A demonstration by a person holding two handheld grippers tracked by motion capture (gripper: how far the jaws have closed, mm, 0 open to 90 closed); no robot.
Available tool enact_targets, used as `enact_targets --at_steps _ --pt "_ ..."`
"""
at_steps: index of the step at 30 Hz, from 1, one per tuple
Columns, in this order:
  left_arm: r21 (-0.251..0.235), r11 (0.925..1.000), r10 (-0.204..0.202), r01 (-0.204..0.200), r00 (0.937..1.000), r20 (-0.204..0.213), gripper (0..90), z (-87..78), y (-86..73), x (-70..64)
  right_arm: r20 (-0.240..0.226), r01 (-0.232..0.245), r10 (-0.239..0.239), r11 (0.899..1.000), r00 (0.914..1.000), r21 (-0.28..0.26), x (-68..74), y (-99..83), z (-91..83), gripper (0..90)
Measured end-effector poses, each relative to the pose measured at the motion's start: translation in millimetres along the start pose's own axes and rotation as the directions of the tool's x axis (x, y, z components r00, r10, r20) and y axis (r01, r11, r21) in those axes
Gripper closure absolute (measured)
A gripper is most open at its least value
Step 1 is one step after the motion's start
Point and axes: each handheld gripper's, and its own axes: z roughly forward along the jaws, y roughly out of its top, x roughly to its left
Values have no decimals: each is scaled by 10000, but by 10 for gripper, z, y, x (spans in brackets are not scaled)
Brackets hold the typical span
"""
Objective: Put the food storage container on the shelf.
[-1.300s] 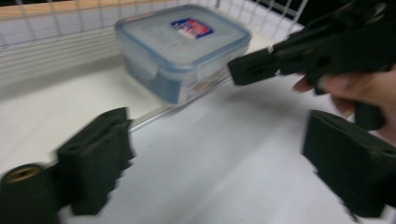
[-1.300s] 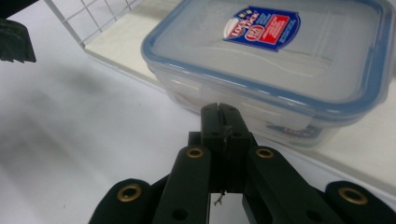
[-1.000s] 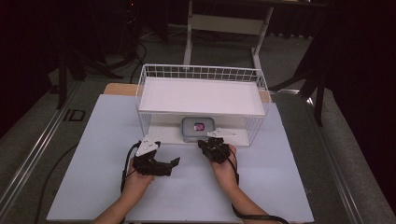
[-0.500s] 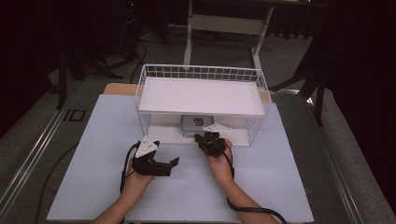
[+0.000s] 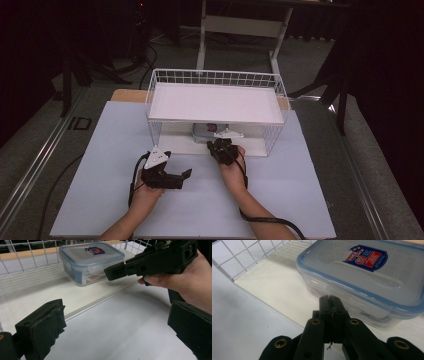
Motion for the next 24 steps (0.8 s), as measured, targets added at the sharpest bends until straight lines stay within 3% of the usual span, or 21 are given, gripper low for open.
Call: enact_targets --at_steps 5,13,19,24 --pt "-4 10000 -10 10 10000 25 20 0 0 1 118 206 -205 9998 9997 -69 -29 11 20 894" --pt "95 10000 -23 23 10000 62 20 26 -6 -10 225 -21 23 10000 9997 -78 -44 -17 1 884" --pt "1 10000 -43 43 9999 160 20 30 -12 -5 -161 -62 57 9995 9999 -304 -20 -29 -152 872" --pt "-148 9998 139 -134 9991 390 20 31 -11 -10 -472 163 -179 9993 9987 -349 5 -56 -315 787"
